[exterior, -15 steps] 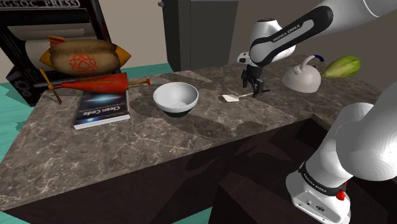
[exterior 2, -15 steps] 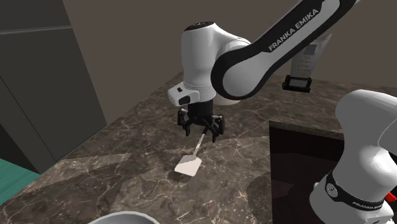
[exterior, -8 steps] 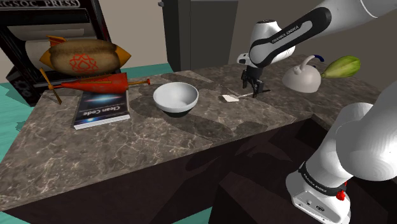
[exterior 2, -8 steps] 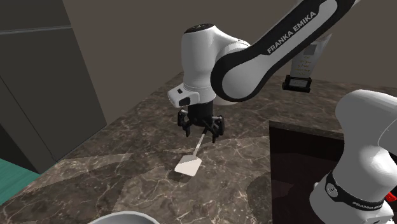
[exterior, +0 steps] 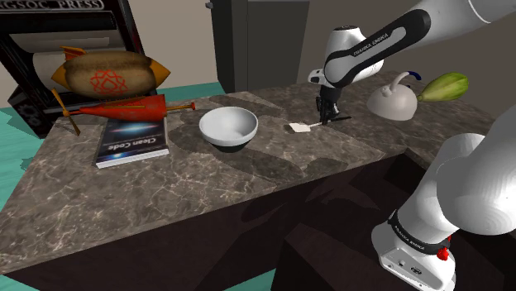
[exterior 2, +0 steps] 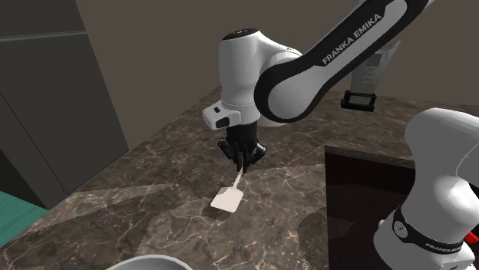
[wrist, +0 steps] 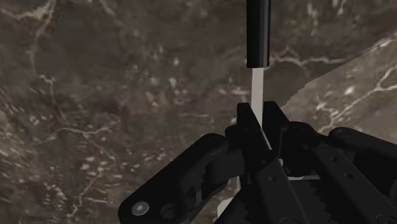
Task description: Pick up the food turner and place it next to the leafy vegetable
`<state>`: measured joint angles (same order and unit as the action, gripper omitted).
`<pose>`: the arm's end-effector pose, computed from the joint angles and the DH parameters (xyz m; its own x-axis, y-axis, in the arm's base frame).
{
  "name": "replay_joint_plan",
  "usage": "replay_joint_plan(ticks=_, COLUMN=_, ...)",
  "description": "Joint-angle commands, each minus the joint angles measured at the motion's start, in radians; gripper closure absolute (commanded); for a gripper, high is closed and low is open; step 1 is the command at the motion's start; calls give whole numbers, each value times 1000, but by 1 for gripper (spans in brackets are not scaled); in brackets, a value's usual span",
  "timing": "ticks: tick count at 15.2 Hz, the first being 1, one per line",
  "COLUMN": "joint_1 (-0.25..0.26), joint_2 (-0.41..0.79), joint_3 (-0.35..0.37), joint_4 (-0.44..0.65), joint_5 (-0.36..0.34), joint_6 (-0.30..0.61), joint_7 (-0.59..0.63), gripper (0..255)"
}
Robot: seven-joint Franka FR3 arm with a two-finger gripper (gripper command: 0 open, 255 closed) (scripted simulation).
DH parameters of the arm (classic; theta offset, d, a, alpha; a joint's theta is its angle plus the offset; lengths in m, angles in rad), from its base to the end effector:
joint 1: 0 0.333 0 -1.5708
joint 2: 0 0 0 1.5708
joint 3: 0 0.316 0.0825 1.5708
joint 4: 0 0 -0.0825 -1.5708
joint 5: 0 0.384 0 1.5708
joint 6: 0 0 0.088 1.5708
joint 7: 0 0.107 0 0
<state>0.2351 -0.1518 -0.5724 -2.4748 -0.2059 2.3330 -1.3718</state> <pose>0.4337 -0.1536 0.3386 0.3770 0.9238 -0.0664 0.9259 -0.3778 0.0005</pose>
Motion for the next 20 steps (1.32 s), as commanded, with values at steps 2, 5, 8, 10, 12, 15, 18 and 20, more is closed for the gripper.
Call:
replay_joint_plan(ticks=2, joint_1=0, joint_2=0, joint_3=0, joint_4=0, joint_5=0, joint_6=0, joint_7=0, gripper=255)
replay_joint_plan(ticks=5, joint_1=-3, joint_2=-32, joint_3=7, joint_4=17, joint_5=-13, joint_6=-46, joint_7=9, gripper=255)
replay_joint_plan(ticks=8, joint_1=-5, joint_2=-61, joint_3=15, joint_4=36, joint_5=-22, joint_6=-93, joint_7=15, gripper=255)
replay_joint_plan(ticks=10, joint_1=-6, joint_2=-79, joint_3=21, joint_4=49, joint_5=-27, joint_6=-123, joint_7=19, gripper=255)
replay_joint_plan(ticks=12, joint_1=-7, joint_2=-96, joint_3=26, joint_4=64, joint_5=-31, joint_6=-153, joint_7=22, gripper=255)
replay_joint_plan(ticks=15, joint_1=-8, joint_2=-119, joint_3=34, joint_4=87, joint_5=-36, joint_6=-198, joint_7=25, gripper=255)
replay_joint_plan(ticks=18, joint_1=-9, joint_2=-139, joint_3=42, joint_4=112, joint_5=-38, joint_6=-242, joint_7=27, gripper=255)
replay_joint_plan(ticks=20, joint_1=-9, joint_2=-151, joint_3=47, joint_4=130, joint_5=-40, joint_6=-271, joint_7=28, gripper=255)
